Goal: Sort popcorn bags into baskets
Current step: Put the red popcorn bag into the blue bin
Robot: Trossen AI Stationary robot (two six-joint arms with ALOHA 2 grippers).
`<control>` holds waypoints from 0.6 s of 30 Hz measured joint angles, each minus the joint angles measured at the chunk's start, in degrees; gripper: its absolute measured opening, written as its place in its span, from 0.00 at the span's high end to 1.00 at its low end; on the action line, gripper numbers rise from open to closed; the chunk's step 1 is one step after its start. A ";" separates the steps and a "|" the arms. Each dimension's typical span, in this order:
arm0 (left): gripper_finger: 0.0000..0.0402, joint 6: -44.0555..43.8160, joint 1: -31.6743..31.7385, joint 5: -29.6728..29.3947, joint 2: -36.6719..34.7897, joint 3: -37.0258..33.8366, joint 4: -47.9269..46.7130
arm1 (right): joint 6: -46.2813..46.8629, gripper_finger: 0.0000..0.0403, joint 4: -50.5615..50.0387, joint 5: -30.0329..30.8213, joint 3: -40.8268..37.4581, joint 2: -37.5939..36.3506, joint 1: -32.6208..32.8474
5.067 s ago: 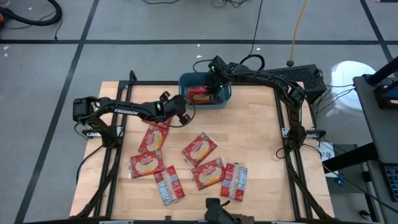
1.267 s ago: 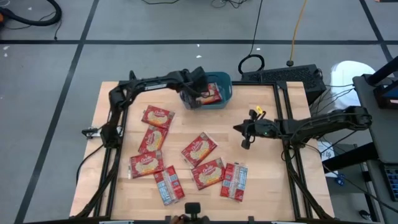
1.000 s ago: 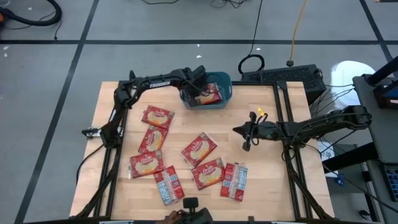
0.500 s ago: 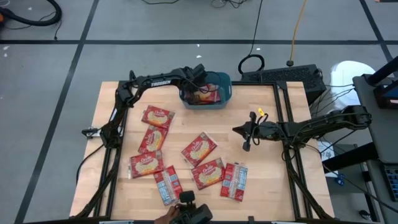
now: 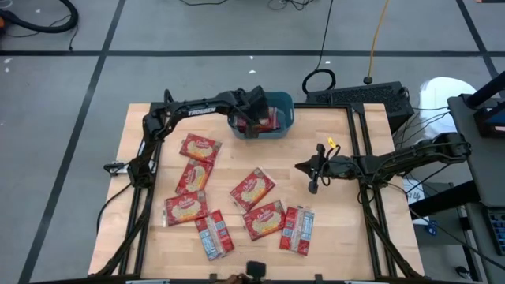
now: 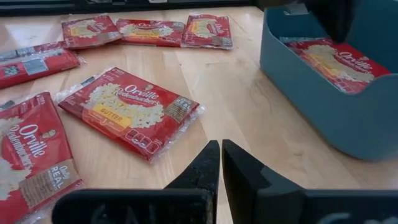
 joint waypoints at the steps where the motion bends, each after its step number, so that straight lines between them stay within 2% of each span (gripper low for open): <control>1: 0.98 2.12 -0.82 0.13 0.59 0.00 0.32 | 0.00 0.97 0.00 0.10 0.00 0.00 0.08; 5: 0.99 4.53 -2.27 0.15 2.85 -0.04 2.91 | 0.41 0.97 0.19 0.21 0.00 0.00 0.10; 12: 0.98 -0.42 0.01 -2.84 3.80 -0.07 4.43 | 0.85 0.97 0.36 0.01 0.00 0.02 0.12; 16: 0.98 -1.63 2.58 -2.72 3.80 -0.07 4.40 | 0.85 0.97 0.38 0.01 0.00 0.02 0.12; 18: 0.98 -1.36 3.86 -0.59 3.80 -0.07 4.17 | 1.15 0.97 0.38 0.00 0.00 0.02 0.12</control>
